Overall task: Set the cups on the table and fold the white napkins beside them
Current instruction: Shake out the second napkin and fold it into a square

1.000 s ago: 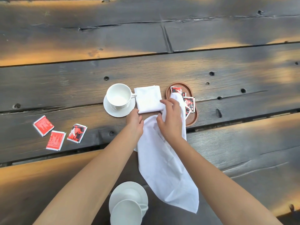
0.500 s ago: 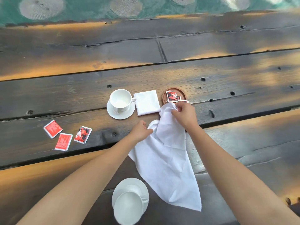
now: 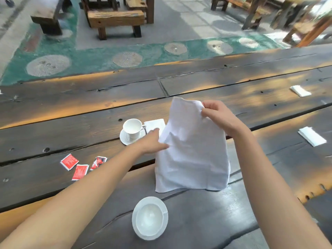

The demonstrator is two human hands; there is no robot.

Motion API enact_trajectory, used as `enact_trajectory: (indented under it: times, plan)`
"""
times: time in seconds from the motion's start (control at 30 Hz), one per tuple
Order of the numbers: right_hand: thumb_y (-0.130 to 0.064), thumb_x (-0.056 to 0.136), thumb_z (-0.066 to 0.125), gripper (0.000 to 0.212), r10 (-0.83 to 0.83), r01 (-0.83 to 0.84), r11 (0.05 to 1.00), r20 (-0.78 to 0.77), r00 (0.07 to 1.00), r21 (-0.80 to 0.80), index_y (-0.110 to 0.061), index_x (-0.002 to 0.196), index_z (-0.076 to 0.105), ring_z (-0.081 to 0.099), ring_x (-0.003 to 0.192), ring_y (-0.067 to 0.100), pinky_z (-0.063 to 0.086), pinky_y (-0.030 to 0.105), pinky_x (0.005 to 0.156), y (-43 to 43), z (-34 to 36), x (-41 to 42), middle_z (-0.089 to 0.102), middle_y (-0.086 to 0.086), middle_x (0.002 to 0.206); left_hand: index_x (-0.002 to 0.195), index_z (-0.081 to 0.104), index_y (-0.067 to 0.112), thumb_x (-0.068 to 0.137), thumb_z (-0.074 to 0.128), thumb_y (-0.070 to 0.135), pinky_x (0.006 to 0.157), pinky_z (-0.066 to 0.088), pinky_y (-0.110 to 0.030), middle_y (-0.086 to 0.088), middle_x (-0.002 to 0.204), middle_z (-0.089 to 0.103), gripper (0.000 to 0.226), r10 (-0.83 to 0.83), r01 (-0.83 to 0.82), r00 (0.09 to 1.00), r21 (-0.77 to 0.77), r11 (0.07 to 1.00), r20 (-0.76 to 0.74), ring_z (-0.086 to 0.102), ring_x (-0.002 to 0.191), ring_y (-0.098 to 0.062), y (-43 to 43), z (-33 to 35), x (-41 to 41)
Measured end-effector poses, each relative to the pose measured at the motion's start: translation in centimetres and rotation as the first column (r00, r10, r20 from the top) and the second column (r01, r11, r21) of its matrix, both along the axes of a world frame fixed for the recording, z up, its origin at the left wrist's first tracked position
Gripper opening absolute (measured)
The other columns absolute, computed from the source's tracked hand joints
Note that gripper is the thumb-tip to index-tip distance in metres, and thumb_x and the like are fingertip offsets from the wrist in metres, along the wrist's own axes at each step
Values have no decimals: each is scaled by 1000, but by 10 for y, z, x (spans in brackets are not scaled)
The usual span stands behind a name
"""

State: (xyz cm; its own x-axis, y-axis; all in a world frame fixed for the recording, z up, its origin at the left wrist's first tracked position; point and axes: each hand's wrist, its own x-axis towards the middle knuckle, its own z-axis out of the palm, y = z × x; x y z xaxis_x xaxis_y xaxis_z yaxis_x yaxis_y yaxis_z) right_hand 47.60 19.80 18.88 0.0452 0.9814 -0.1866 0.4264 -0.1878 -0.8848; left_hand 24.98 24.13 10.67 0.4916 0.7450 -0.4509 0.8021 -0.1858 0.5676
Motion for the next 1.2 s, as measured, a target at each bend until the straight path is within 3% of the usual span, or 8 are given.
enact_trajectory:
  times: [0.1, 0.2, 0.33, 0.47, 0.7, 0.9, 1.03, 1.2]
  plan:
    - [-17, 69, 47, 27, 106, -107, 994, 22, 994, 28, 5, 84, 54, 50, 68, 16, 38, 29, 62, -14, 35, -18, 53, 4, 73, 148, 14, 14, 82, 64, 34, 115, 23, -40, -6, 157, 16, 85, -17, -117, 955, 431, 895, 295, 20, 143, -23, -3, 56, -4]
    - [-16, 72, 48, 13, 234, -240, 969, 94, 968, 59, -4, 76, 52, 44, 67, 15, 34, 29, 61, -21, 67, -48, 50, 1, 69, 148, 18, 21, 79, 69, 26, 116, 18, -35, -1, 158, 16, 86, -329, 36, 897, 692, 721, 295, 17, 145, -20, -8, 112, -15]
    - [-22, 77, 58, 35, 422, -443, 896, 355, 834, -25, 2, 103, 59, 55, 84, 29, 45, 41, 80, -24, 96, -92, 59, 19, 90, 134, 38, 19, 82, 69, 21, 109, 33, -34, 0, 139, 48, 61, -416, 211, 866, 551, 807, 278, 43, 130, -16, -21, 146, -44]
    - [-7, 82, 65, 25, 513, -575, 815, 557, 653, -76, -8, 106, 61, 41, 65, 13, 33, 29, 61, -26, 105, -140, 46, 1, 74, 114, 51, 13, 83, 70, 23, 83, 43, -32, -3, 102, 66, 38, -255, 159, 918, 308, 938, 303, 57, 90, -12, -27, 152, -98]
    - [-17, 78, 70, 23, 430, -664, 746, 723, 540, 52, -11, 64, 54, 33, 57, 14, 24, 27, 51, -18, 127, -206, 39, 0, 61, 81, 63, 22, 92, 57, 22, 69, 39, -27, 5, 80, 61, 12, -59, -51, 965, 405, 913, 254, 53, 79, -13, -51, 158, -197]
    - [-34, 77, 75, 33, 454, -674, 739, 739, 498, 0, -6, 72, 59, 48, 69, 24, 36, 36, 62, -5, 129, -264, 49, 11, 73, 78, 67, 15, 95, 52, 24, 67, 40, -29, -7, 78, 67, 24, 82, -188, 972, 524, 830, 219, 58, 78, -23, -58, 191, -287]
    - [-30, 81, 73, 36, 452, -635, 764, 606, 655, 116, 4, 86, 63, 55, 78, 34, 40, 37, 68, 5, 118, -297, 59, 26, 86, 82, 70, 18, 94, 53, 22, 76, 42, -32, -3, 84, 70, 22, 147, -224, 973, 561, 797, 179, 60, 86, -21, -61, 201, -344]
    - [-15, 84, 69, 16, 530, -666, 735, 505, 681, 127, -17, 69, 64, 51, 68, 14, 37, 29, 64, 15, 105, -323, 55, 4, 71, 72, 68, 34, 92, 56, 22, 78, 44, -32, 7, 80, 69, 26, 234, -244, 968, 561, 791, 90, 60, 82, -12, -68, 200, -407]
